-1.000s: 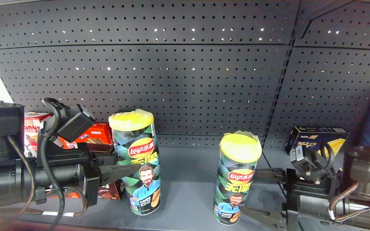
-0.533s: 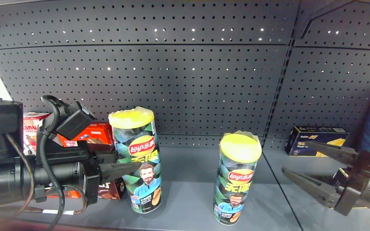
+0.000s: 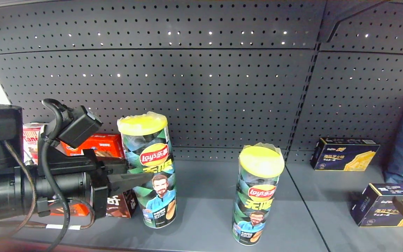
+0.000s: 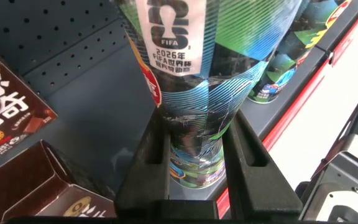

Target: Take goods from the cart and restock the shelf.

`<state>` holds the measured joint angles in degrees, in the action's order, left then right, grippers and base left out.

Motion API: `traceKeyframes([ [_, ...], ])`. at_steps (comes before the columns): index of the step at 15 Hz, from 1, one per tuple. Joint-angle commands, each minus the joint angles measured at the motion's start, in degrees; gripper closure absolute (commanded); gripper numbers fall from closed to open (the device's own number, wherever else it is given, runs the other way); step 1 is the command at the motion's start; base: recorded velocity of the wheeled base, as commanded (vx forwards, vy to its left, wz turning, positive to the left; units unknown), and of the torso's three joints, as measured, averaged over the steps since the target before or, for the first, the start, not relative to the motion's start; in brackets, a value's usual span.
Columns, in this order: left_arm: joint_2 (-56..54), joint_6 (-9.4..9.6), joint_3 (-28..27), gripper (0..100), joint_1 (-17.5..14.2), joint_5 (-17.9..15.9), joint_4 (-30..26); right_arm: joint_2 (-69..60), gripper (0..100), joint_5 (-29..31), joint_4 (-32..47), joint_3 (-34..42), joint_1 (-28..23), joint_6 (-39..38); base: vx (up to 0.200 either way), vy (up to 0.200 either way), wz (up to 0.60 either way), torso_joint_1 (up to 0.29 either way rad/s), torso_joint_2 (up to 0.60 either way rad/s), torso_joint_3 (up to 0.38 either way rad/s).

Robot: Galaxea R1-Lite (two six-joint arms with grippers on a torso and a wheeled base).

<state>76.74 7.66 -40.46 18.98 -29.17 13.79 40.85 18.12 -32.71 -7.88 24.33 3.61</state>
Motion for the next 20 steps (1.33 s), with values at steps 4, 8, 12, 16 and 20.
traceKeyframes([
  [4, 0.1, 0.08, -0.1, 100, 0.1, 0.0, 0.1, -20.0, 0, 3.7, 10.1, 7.7, -15.9, -0.9, 0.000, 0.000, 0.00, 0.000, 0.00, 0.000],
  [8, 0.2, 0.08, -1.9, 100, 1.2, 0.1, 0.1, -36.9, 0, 3.7, 30.2, 7.4, -22.8, -1.5, 0.000, 0.000, 0.00, 0.000, 0.00, 0.000],
  [12, 0.0, 0.08, -1.3, 100, 1.2, 0.0, 0.1, -40.5, 0, -1.2, 30.2, 7.4, -24.3, -1.1, 0.000, 0.000, 0.00, 0.000, 0.00, 0.000],
  [16, -0.1, 0.08, -1.8, 100, 1.3, -0.2, 0.1, -40.5, 0, -16.1, 30.4, 7.3, -24.3, -2.3, 0.000, 0.000, 0.00, 0.000, 0.00, 0.000],
  [20, 0.3, 0.08, -2.8, 100, 2.6, -0.2, 0.1, -40.5, 0, -13.2, 31.3, 7.1, -24.4, -3.6, 0.000, 0.000, 0.00, 0.000, 0.00, 0.000],
])
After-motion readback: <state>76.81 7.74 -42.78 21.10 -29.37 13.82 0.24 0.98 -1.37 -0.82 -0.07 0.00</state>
